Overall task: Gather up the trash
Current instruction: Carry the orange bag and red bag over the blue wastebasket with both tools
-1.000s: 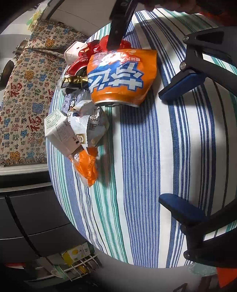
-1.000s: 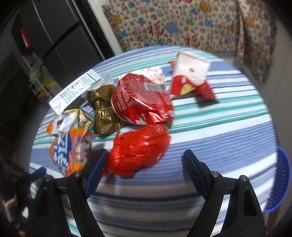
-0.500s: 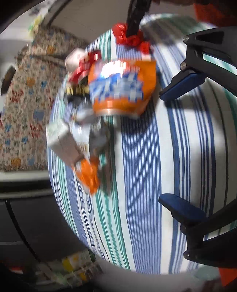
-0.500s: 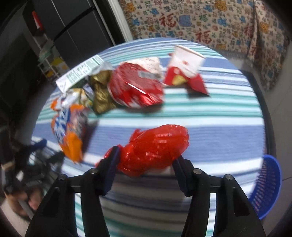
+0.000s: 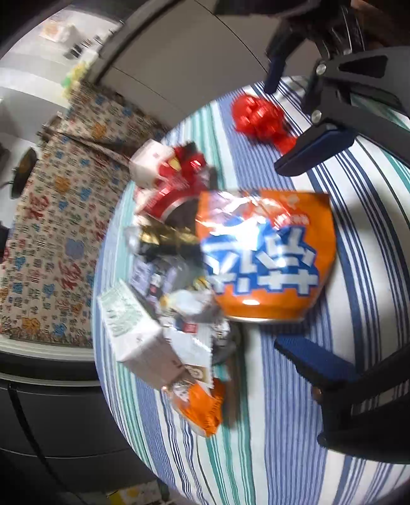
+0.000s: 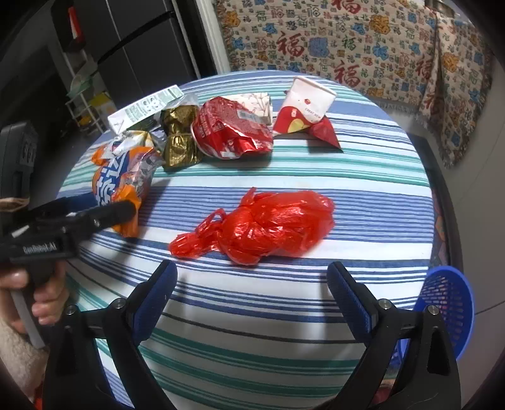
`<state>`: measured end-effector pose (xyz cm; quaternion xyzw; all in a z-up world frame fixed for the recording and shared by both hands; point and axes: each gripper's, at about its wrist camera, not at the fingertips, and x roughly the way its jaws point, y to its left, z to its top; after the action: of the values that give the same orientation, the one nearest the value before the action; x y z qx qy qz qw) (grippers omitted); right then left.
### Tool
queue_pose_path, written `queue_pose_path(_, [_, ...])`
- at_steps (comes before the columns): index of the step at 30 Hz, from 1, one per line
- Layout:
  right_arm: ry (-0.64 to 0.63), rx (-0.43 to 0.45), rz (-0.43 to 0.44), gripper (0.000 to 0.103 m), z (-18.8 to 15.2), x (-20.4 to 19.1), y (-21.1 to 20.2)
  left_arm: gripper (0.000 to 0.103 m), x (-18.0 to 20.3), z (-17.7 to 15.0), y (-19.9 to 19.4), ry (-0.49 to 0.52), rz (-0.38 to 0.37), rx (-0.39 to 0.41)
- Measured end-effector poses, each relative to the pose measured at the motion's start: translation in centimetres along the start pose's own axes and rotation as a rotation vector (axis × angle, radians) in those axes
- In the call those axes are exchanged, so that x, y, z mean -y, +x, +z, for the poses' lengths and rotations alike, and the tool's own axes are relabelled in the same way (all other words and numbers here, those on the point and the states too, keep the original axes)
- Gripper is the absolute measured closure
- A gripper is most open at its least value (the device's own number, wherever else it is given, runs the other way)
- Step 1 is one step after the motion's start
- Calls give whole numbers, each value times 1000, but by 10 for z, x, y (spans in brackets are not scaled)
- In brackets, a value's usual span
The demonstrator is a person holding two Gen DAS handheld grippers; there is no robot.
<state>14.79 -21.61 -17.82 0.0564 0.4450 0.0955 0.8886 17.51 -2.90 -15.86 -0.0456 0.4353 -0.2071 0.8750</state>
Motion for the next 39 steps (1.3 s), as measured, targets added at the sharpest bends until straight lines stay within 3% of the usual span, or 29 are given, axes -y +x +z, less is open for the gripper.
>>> queue_pose_path(1, [2,6,-5,7,0,2,-2,27,-2,0,-2,-9,-29,2])
queue_pose_path(6, [15,31,-12,6,4,10,-11,27,-6,-5,-7,-20,-51,15])
queue_pose_path(13, [124,39,85,6,14,18,-7,27,5,-18,-20,0,27,32])
queue_pose_path(16, [207,41,76,8,21,23,7,27,13,-18,-19,20,59,31])
queue_pose_path(18, [262,29,88,58,21,30,12,27,17,-19,-19,31,72,32])
queue_pose_path(20, [267,28,100,61,22,31,10,27,19,-20,-20,35,80,31])
queue_pose_path(29, [120,97,1,62,21,22,-28,27,41,-14,-19,50,46,28])
queue_pose_path(36, [182,122,-40,62,24,81,-67,27,90,1,-16,127,-15,29])
queue_pose_path(39, [193,121,-100,62,20,116,-89,27,121,9,-8,155,-63,23])
